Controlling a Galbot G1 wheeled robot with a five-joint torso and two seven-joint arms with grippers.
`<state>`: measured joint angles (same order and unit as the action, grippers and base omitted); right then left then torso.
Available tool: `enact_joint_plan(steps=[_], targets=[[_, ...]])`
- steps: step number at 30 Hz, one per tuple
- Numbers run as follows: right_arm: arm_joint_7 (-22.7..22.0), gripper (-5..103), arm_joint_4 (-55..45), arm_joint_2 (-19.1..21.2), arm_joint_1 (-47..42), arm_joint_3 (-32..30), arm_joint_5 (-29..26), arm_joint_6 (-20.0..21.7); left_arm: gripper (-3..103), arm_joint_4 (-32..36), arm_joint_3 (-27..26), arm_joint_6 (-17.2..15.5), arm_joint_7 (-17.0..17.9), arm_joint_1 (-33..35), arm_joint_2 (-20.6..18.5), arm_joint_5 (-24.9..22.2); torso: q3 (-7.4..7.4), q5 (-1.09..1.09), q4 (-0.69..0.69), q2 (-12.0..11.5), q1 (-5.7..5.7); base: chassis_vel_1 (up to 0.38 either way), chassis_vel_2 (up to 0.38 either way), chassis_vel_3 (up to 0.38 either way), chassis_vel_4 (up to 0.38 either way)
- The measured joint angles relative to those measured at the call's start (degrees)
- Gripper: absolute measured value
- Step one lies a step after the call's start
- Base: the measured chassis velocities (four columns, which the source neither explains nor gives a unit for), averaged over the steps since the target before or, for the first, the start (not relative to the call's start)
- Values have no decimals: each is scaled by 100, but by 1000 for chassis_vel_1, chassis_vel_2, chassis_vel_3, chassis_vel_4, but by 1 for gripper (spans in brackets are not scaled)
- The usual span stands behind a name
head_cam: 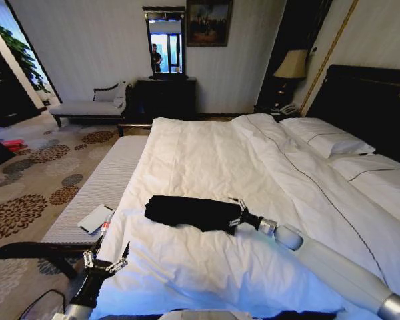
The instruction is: Fold the clothes on the bed.
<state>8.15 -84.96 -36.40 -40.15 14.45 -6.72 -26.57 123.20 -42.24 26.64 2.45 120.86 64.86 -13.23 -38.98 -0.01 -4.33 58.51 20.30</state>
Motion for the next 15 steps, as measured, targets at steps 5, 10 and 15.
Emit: enact_joint_plan(steps=[5,10,15], targets=[[-31,100,434,-388,848,725,-76,67,100,0,0,0,1,0,0,0,-1,3,2,-1,0,0,0,0,0],[-86,100,776,-807,1378,1366,-89,142,100,-1,0,-1,2,-1,0,-1,-1,1,0,0,0,0,0,0,0],[-156,100,1146,-1244,1661,1844,-5,159,100,-1,0,-1,1,-1,0,0,-1,0,1,0,1,0,0,0,0]])
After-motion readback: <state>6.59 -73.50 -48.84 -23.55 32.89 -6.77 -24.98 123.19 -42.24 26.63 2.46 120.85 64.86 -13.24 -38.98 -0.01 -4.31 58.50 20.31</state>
